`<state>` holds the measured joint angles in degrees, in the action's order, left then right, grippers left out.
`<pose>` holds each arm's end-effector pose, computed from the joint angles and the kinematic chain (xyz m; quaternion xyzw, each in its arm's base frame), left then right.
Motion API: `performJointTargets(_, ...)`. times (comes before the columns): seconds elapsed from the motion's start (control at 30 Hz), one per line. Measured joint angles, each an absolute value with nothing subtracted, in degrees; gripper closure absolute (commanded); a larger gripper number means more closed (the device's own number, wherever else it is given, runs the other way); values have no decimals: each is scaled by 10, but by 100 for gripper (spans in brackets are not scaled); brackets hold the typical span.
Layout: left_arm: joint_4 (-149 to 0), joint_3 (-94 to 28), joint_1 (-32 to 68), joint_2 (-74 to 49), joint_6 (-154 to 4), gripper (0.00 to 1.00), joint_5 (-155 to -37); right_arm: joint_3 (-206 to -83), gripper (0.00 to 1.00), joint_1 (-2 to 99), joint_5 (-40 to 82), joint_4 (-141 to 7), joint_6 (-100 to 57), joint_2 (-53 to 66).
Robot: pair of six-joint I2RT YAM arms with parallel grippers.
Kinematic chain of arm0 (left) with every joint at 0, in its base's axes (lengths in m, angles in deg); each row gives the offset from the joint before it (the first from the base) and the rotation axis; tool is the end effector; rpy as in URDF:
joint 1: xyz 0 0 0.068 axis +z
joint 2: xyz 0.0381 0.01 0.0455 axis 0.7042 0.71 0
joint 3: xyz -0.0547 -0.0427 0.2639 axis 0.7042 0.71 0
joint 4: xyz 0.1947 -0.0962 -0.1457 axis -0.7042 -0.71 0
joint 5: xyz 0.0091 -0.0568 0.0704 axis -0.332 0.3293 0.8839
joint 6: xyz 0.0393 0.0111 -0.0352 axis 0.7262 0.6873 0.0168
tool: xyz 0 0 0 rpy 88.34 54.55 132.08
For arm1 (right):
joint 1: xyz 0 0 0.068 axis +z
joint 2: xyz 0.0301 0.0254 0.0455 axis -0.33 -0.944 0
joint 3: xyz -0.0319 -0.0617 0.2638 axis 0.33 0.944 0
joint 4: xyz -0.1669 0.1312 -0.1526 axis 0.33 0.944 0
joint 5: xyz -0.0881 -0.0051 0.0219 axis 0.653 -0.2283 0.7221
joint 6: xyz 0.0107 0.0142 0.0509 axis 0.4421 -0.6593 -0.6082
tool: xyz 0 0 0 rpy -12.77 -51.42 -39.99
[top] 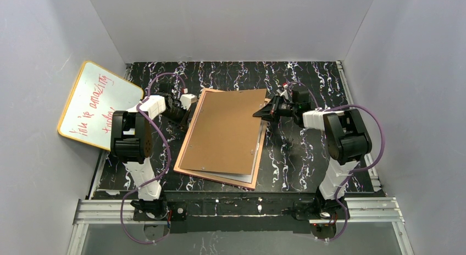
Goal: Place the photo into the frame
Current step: Place the photo frame item in the photo frame.
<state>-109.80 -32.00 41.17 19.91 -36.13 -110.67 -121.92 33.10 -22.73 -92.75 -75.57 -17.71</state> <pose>0.3688 -0.0370 0.1650 0.2893 0.9215 -0.1547 0.2077 0.3567 0.1164 0.1671 0.1002 0.7945 0.5794 0.1516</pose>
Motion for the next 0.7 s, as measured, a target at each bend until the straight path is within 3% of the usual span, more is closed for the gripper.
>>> performJointTargets(0.7, -1101, -321, 406, 199, -353, 96, -1098, -1252, 99, 331, -227, -882, -709, -203)
